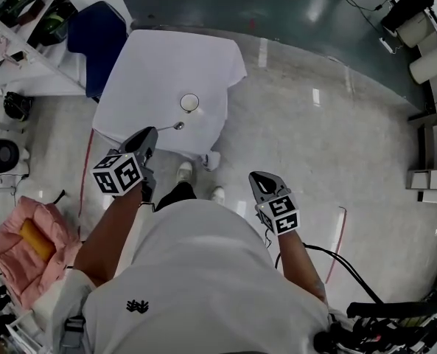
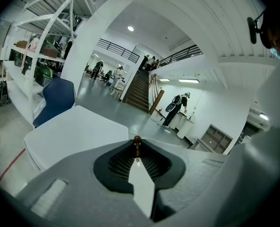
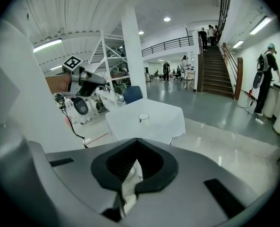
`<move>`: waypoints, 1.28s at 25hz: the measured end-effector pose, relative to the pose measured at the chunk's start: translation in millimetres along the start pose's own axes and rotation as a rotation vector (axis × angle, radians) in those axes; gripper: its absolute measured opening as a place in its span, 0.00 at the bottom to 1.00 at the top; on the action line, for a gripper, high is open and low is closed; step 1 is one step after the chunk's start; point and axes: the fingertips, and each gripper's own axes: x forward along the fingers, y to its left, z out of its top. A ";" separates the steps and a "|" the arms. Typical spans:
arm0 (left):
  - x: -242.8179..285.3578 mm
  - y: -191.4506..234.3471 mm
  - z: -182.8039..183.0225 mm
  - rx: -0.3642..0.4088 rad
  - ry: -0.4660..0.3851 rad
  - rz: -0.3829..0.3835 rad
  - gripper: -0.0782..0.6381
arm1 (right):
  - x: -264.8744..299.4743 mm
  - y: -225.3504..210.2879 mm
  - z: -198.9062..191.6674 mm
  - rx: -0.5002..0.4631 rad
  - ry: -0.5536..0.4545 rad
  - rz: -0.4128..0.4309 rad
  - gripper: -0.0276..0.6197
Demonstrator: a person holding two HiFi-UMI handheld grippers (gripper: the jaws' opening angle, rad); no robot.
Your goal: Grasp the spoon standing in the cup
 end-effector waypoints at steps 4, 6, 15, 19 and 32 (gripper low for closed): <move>-21.3 -5.8 -7.5 -0.007 -0.005 0.009 0.18 | -6.7 10.1 -3.5 -0.004 0.003 0.015 0.06; -29.2 -6.7 -12.1 -0.012 -0.004 0.012 0.18 | -8.6 13.9 -6.3 -0.008 0.010 0.020 0.06; -45.0 -12.1 -26.1 -0.011 0.000 0.018 0.18 | -6.6 23.9 -5.8 -0.043 0.012 0.045 0.06; -47.4 -17.2 -36.0 -0.019 0.009 0.023 0.18 | -8.7 24.1 -11.8 -0.046 0.016 0.055 0.06; -42.5 -3.6 -37.4 -0.030 0.028 0.020 0.18 | 6.8 28.3 -11.4 -0.076 0.032 0.047 0.05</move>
